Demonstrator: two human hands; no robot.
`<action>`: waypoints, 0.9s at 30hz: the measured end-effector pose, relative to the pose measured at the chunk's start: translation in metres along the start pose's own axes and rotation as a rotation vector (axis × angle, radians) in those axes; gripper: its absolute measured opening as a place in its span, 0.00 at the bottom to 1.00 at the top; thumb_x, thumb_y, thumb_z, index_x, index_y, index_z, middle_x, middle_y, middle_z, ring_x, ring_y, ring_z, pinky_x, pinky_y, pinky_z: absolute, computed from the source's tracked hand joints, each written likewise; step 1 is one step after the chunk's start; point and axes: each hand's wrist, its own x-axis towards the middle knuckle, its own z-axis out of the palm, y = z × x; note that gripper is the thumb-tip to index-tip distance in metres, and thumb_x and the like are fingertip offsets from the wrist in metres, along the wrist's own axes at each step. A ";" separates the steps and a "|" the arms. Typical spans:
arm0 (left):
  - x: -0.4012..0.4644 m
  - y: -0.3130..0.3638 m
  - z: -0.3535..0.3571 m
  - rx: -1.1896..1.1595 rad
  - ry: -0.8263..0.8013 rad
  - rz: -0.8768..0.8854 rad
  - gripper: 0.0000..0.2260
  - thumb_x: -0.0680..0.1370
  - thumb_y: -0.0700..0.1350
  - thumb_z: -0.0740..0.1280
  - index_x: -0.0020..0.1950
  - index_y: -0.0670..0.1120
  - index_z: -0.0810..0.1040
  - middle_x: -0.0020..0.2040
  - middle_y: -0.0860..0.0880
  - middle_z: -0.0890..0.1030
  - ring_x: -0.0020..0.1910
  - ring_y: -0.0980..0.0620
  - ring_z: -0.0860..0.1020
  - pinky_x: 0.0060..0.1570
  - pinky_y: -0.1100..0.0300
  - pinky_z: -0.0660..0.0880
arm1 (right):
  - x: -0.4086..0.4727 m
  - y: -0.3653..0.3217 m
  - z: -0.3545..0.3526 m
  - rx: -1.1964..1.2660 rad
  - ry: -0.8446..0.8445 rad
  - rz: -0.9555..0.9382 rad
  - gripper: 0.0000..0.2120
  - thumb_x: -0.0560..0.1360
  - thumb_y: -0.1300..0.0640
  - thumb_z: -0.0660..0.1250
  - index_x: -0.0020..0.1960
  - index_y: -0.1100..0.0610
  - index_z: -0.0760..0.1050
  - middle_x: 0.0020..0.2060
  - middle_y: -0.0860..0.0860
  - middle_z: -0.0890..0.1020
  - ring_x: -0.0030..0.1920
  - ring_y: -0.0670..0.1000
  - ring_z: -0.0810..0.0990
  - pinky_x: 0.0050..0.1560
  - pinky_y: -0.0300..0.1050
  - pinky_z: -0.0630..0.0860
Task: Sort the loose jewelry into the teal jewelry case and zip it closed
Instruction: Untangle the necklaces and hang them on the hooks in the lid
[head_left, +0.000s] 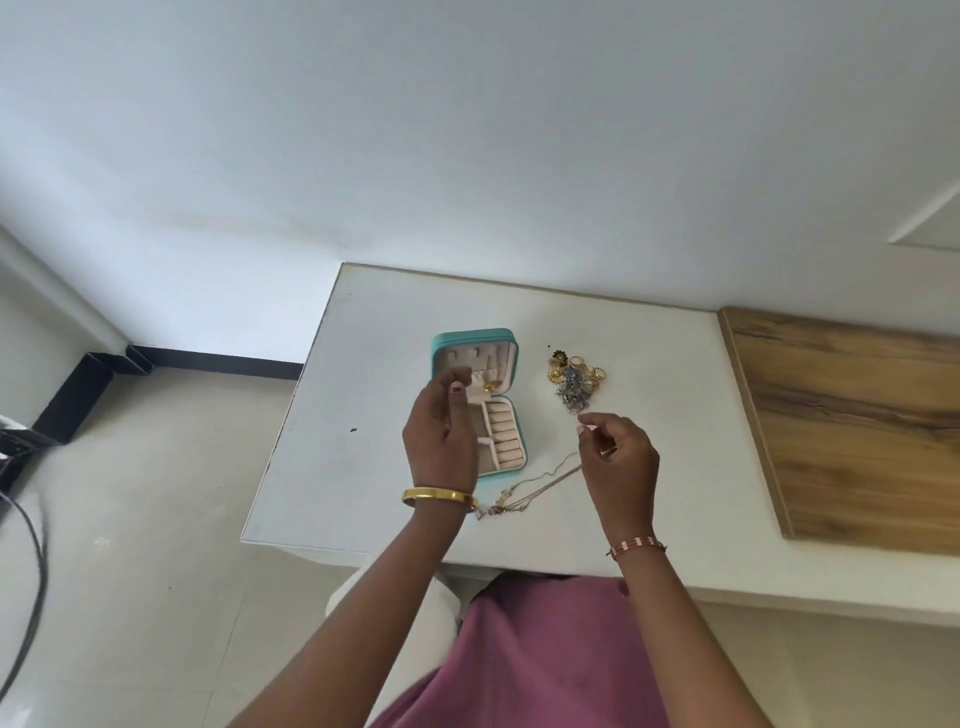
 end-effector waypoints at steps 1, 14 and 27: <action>-0.008 -0.001 0.003 0.005 -0.022 -0.010 0.10 0.79 0.38 0.58 0.48 0.49 0.78 0.47 0.49 0.81 0.43 0.63 0.76 0.42 0.75 0.71 | -0.004 0.008 -0.004 0.005 -0.020 0.043 0.07 0.71 0.67 0.66 0.45 0.59 0.81 0.34 0.55 0.79 0.38 0.56 0.77 0.42 0.50 0.75; -0.060 -0.041 0.050 0.182 -0.308 -0.153 0.10 0.76 0.35 0.60 0.49 0.43 0.80 0.45 0.50 0.81 0.46 0.53 0.78 0.51 0.62 0.74 | -0.005 0.074 -0.013 -0.202 -0.249 0.160 0.09 0.73 0.66 0.65 0.52 0.62 0.80 0.47 0.60 0.82 0.49 0.57 0.79 0.50 0.41 0.71; -0.064 -0.061 0.065 0.615 -0.535 -0.086 0.13 0.77 0.38 0.59 0.58 0.43 0.77 0.56 0.46 0.80 0.54 0.48 0.78 0.53 0.67 0.68 | -0.011 0.068 -0.007 -0.534 -0.442 -0.229 0.04 0.72 0.69 0.63 0.43 0.64 0.76 0.42 0.59 0.78 0.45 0.60 0.77 0.37 0.48 0.73</action>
